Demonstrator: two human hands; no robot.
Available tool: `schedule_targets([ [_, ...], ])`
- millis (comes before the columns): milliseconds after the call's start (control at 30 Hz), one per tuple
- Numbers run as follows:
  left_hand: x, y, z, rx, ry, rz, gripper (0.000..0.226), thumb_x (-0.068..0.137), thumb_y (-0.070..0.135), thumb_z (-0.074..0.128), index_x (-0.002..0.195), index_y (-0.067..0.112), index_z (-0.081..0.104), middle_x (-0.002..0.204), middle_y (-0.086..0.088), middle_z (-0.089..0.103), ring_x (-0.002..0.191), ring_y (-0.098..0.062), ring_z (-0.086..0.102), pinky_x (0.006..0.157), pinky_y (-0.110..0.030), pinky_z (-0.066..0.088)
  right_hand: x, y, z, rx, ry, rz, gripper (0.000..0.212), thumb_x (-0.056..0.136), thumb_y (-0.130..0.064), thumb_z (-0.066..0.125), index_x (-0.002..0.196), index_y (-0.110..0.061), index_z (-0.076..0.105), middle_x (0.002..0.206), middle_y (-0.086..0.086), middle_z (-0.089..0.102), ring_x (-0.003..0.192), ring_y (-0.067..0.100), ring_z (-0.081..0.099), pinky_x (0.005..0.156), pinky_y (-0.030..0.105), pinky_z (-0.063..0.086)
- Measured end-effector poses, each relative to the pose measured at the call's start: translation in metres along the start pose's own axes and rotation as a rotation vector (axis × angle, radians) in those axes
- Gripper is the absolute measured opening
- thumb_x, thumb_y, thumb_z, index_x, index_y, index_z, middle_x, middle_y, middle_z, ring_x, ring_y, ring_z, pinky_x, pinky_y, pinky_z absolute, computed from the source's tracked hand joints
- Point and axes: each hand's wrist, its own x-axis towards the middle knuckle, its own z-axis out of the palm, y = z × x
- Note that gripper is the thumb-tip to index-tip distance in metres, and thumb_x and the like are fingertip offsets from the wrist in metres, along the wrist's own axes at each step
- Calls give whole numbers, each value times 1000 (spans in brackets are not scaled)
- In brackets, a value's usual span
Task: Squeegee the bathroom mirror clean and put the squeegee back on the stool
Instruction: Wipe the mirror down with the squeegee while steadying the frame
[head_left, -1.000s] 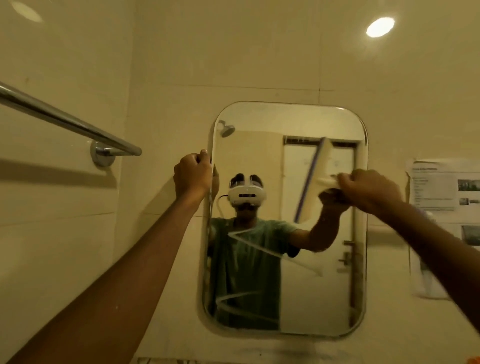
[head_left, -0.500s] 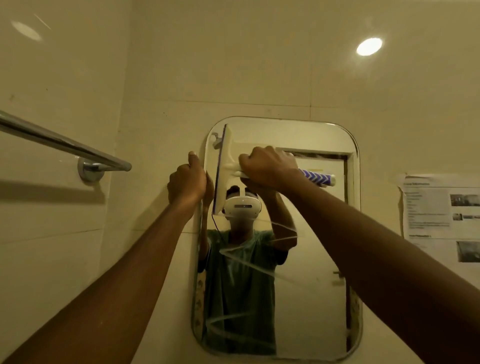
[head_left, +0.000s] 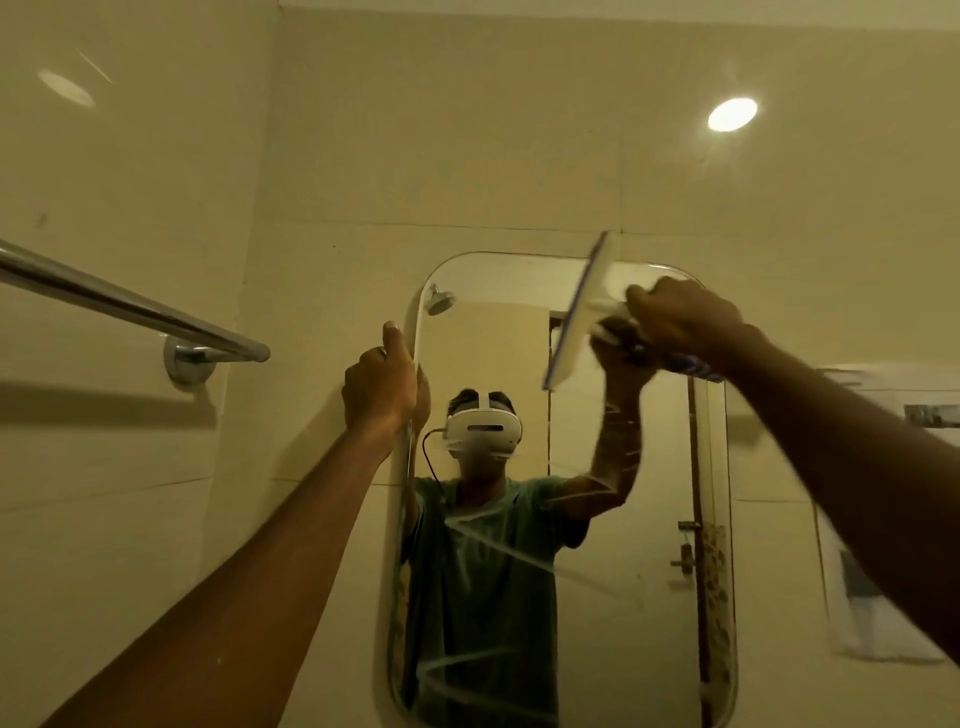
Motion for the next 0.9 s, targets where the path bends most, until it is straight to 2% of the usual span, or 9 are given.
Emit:
schedule_targets([
  [100, -3, -2, -2, -27, 2, 0, 68, 98, 50, 16, 115, 2, 61, 112, -19, 64, 101, -33, 59, 88, -40, 46, 16, -71, 21, 9, -14, -147, 37, 100, -41, 30, 74, -21, 46, 75, 5, 53, 63, 15, 47, 57, 30, 35],
  [233, -4, -2, -5, -136, -2, -62, 69, 98, 53, 12, 91, 10, 65, 101, -15, 70, 94, -31, 64, 92, -47, 50, 17, -106, 28, 82, 6, -168, 38, 97, -40, 34, 70, -20, 52, 69, 2, 56, 61, 15, 49, 57, 28, 34],
  [333, -6, 2, -5, -90, 11, -17, 48, 102, 38, 18, 97, 10, 55, 107, -19, 67, 97, -34, 62, 91, -47, 50, 4, -75, 12, 32, -5, -168, 35, 101, -36, 35, 76, -16, 50, 77, 5, 55, 68, 19, 51, 64, 31, 42],
  [433, -5, 1, -4, -68, 20, -26, 60, 101, 44, 12, 88, 8, 59, 105, -17, 68, 92, -29, 61, 85, -38, 47, -7, -19, 5, 51, 6, -40, 32, 103, -30, 34, 87, -8, 51, 91, 16, 58, 83, 31, 58, 80, 44, 51],
  [533, -1, -2, -2, -17, 8, 12, 54, 101, 41, 17, 85, 9, 57, 96, -12, 65, 83, -24, 57, 76, -32, 42, -17, 16, 6, 169, 16, 129, 37, 101, -31, 30, 75, -12, 48, 84, 16, 55, 71, 25, 51, 72, 38, 43],
  [667, -1, -5, -4, 30, -29, 47, 48, 100, 41, 29, 92, 9, 63, 84, -7, 64, 72, -18, 58, 69, -31, 45, -25, 25, 6, 243, 48, 232, 51, 101, -44, 28, 82, -5, 55, 76, 15, 56, 62, 22, 48, 65, 36, 43],
  [767, -1, -8, -10, 40, -81, 72, 41, 100, 39, 36, 92, 9, 63, 80, -5, 62, 65, -11, 53, 59, -27, 43, -39, 16, 0, 564, 103, 309, 67, 94, -67, 29, 82, -6, 55, 66, 6, 49, 53, 17, 43, 51, 28, 38],
  [833, -2, -11, -12, 38, -110, 106, 37, 100, 37, 40, 89, 9, 63, 75, -3, 62, 64, -11, 55, 56, -25, 44, -46, 7, -7, 821, 78, 364, 56, 95, -60, 32, 86, -8, 52, 67, 5, 45, 52, 15, 37, 49, 26, 33],
  [900, -4, -14, -14, 29, -123, 129, 36, 99, 37, 42, 88, 9, 63, 73, -3, 62, 66, -15, 58, 60, -29, 48, -49, -3, -13, 911, 70, 385, 39, 96, -45, 34, 85, -10, 49, 70, 5, 47, 54, 15, 37, 51, 27, 34],
])
